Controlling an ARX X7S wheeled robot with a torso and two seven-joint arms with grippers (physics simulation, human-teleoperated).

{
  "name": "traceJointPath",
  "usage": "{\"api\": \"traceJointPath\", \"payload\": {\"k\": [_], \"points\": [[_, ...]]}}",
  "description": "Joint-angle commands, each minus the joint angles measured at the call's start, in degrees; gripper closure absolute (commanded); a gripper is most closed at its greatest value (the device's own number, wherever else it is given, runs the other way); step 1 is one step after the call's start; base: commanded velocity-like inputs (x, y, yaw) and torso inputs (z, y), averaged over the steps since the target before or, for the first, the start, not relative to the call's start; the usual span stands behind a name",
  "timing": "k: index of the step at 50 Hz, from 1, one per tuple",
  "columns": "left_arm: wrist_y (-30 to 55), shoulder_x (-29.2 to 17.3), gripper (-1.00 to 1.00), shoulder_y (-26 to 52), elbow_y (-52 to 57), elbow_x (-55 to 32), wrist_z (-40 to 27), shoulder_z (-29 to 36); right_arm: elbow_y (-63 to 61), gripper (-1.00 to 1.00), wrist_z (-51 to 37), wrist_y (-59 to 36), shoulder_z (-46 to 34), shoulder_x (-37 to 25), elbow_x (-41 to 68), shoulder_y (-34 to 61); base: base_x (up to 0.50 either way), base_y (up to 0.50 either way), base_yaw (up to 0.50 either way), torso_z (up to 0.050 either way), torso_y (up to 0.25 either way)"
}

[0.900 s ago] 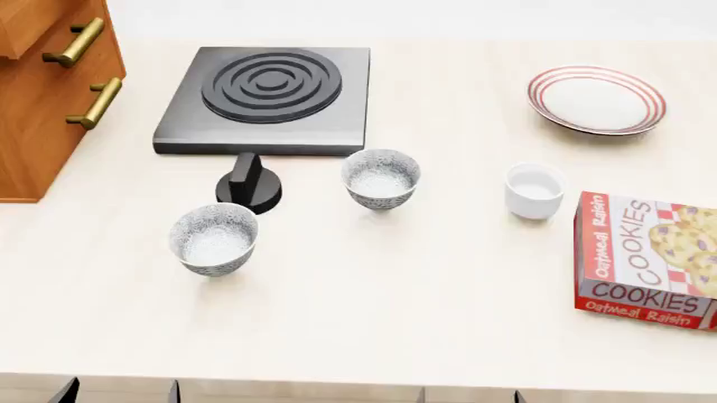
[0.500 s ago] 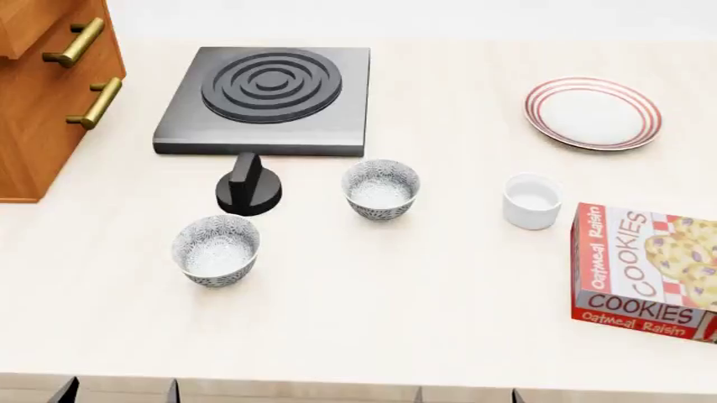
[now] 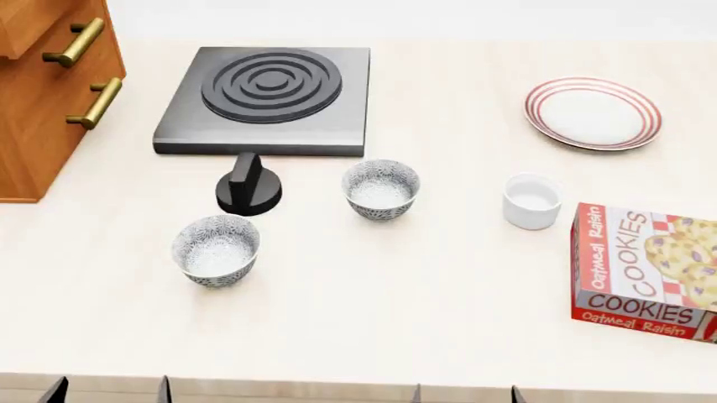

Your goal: Pick the akita bowl next to the ramekin and place it on the plate.

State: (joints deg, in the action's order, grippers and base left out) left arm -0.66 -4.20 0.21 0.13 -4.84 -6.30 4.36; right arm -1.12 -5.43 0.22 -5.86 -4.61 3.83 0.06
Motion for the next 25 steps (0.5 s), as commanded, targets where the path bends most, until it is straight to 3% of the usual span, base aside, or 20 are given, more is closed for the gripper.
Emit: {"api": "traceJointPath", "payload": {"k": [1, 25], "points": [[-0.8, -1.0, -1.0, -0.8, 2.1, -0.5, -1.7, 0.4, -4.4, -1.0, -0.1, -2.5, -1.1, -1.2, 1.9, -0.9, 0.0, 0.0, 0.0, 0.0, 0.0], [11.0, -4.6, -1.0, -2.2, 20.5, -0.7, -3.9, 2.3, -24.8, -1.0, -5.2, -19.7, -2.0, -3.9, 2.7, -0.7, 0.0, 0.0, 0.0, 0.0, 0.0]]}}
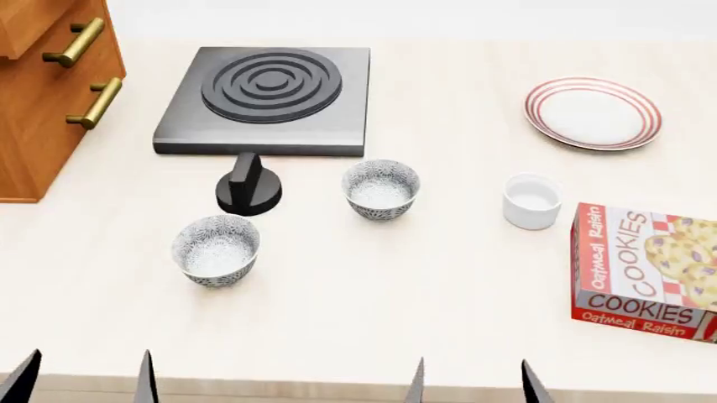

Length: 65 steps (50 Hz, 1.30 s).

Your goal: Pick the akita bowl next to the ramekin and place it on the plate.

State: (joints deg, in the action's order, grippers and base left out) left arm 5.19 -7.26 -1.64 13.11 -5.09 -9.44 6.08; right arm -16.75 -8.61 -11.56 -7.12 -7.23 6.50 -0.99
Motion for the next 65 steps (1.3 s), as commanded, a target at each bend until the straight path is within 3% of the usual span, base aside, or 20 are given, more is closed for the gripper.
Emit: {"api": "traceJointPath", "payload": {"k": [1, 20, 34, 38, 39, 43, 51, 57, 65], "points": [[5.7, -1.7, -1.0, -0.5, 8.3, -0.7, -0.8, 0.5, -9.8, -1.0, -2.2, -8.4, -0.9, -1.4, -0.1, 0.4, 0.0, 0.0, 0.0, 0.0, 0.0], [23.7, -4.9, -1.0, 1.2, 31.4, -5.2, -2.9, -2.9, -33.6, -1.0, -5.0, -31.1, -2.3, -3.7, 0.8, 5.4, 0.0, 0.0, 0.0, 0.0, 0.0], [35.1, -8.2, -1.0, 4.9, 41.6, -9.2, -3.0, -5.5, -40.2, -1.0, -5.9, -40.0, -2.1, -4.3, 2.3, 8.4, 0.0, 0.0, 0.0, 0.0, 0.0], [38.0, -8.1, -1.0, 6.1, 44.0, -11.4, -3.5, -7.8, -43.2, -1.0, -7.4, -43.9, -1.0, -4.9, 5.3, 10.1, 0.0, 0.0, 0.0, 0.0, 0.0], [39.3, -8.0, -1.0, 6.7, 44.9, -12.6, -3.6, -8.8, -43.2, -1.0, -9.0, -43.8, 1.1, -5.2, 10.6, 10.4, 0.0, 0.0, 0.0, 0.0, 0.0], [41.3, -9.0, -1.0, 7.8, 46.8, -15.5, -5.4, -10.0, -43.2, -1.0, -25.3, -40.9, -2.4, -16.2, 26.8, 14.1, 0.0, 0.0, 0.0, 0.0, 0.0], [39.0, -19.4, -1.0, 9.4, 46.8, -28.4, -19.3, -6.0, -43.2, -1.0, -43.8, -31.9, -11.4, -29.9, 42.0, 21.4, 0.0, 0.0, 0.0, 0.0, 0.0], [34.9, -26.8, -1.0, 10.9, 46.8, -36.6, -27.9, -2.7, -43.2, -1.0, -52.1, -26.3, -20.1, -36.5, 47.1, 27.6, 0.0, 0.0, 0.0, 0.0, 0.0], [29.9, -33.0, -1.0, 11.8, 46.7, -41.1, -34.1, 1.1, -43.1, -1.0, -57.2, -21.7, -27.6, -40.3, 48.0, 31.9, 0.0, 0.0, 0.0, 0.0, 0.0]]}}
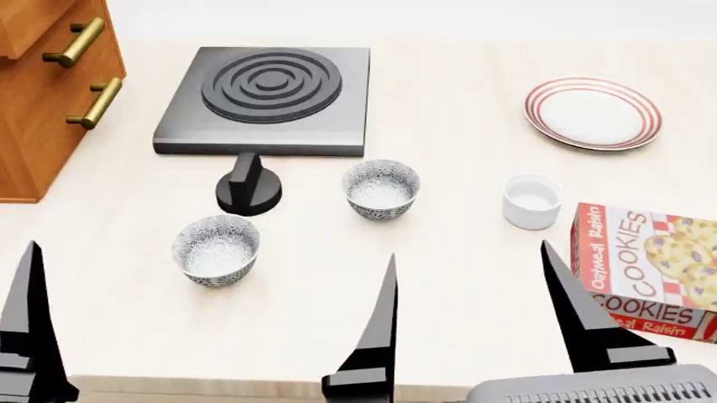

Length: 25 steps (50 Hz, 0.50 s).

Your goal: Pick the akita bowl next to the ramekin and place it on the plate.

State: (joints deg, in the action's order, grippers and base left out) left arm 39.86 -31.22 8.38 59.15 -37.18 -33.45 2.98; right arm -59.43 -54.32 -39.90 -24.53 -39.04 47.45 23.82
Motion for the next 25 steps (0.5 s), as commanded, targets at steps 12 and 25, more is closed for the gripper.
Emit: {"api": "traceJointPath", "payload": {"k": [12, 25], "points": [[-8.6, -12.7, -1.0, 2.5, 0.2, -10.4, -13.4, 7.5, 0.0, -1.0, -12.6, 11.2, -12.7, -10.2, 6.4, 6.8, 0.0, 0.0, 0.0, 0.0, 0.0], [-10.1, -14.1, -1.0, 3.3, -0.1, -10.8, -14.8, 9.2, 0.2, -1.0, -12.9, 13.6, -13.9, -11.3, 6.6, 7.4, 0.0, 0.0, 0.0, 0.0, 0.0]]}}
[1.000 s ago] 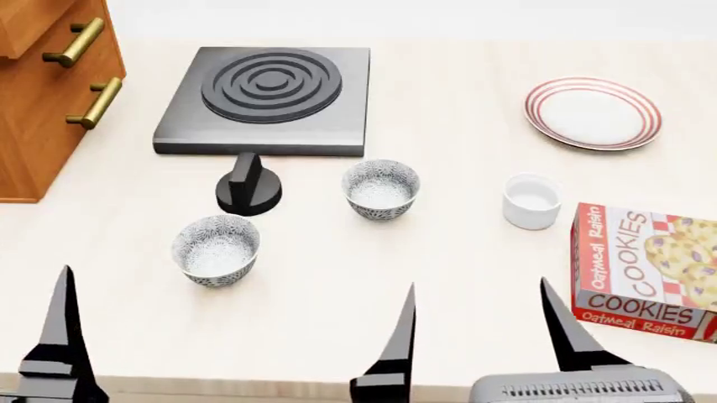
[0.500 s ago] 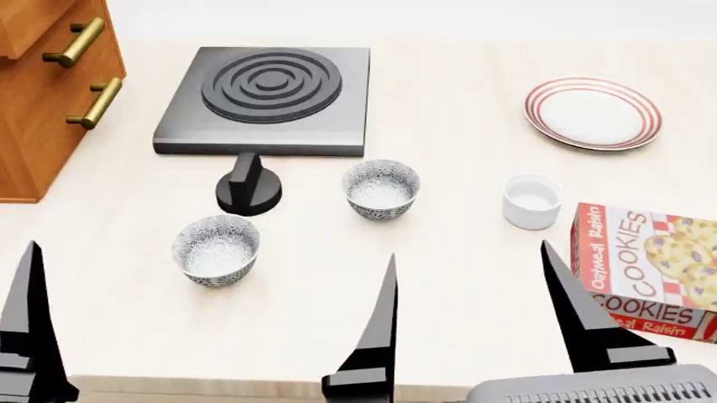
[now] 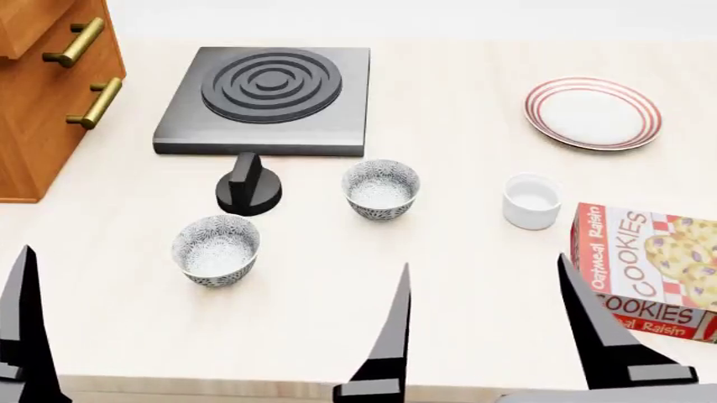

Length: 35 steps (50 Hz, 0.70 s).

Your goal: Pick the akita bowl next to the ramekin and place it on the plate.

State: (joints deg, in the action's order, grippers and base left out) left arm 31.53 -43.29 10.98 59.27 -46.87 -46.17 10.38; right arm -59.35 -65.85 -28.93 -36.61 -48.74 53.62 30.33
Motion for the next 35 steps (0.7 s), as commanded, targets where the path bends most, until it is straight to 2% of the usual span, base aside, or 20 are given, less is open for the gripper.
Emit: {"api": "traceJointPath", "payload": {"k": [1, 16, 35], "points": [[-1.9, -2.1, -1.0, 0.8, -0.3, -1.2, -2.2, 1.9, 0.1, -1.0, -1.4, 2.7, -1.9, -1.7, 0.4, 0.8, 0.0, 0.0, 0.0, 0.0, 0.0], [-2.9, -2.7, -1.0, 1.1, -1.0, -0.9, -2.7, 3.4, 0.5, -1.0, -1.8, 4.9, -2.8, -2.6, -0.3, 0.3, 0.06, 0.0, 0.0, 0.0, 0.0], [-4.0, -3.2, -1.0, 1.0, -1.7, -0.5, -3.0, 4.6, 0.6, -1.0, -2.0, 6.2, -4.3, -3.2, -0.7, 0.5, 0.21, 0.0, 0.0, 0.0, 0.0]]}}
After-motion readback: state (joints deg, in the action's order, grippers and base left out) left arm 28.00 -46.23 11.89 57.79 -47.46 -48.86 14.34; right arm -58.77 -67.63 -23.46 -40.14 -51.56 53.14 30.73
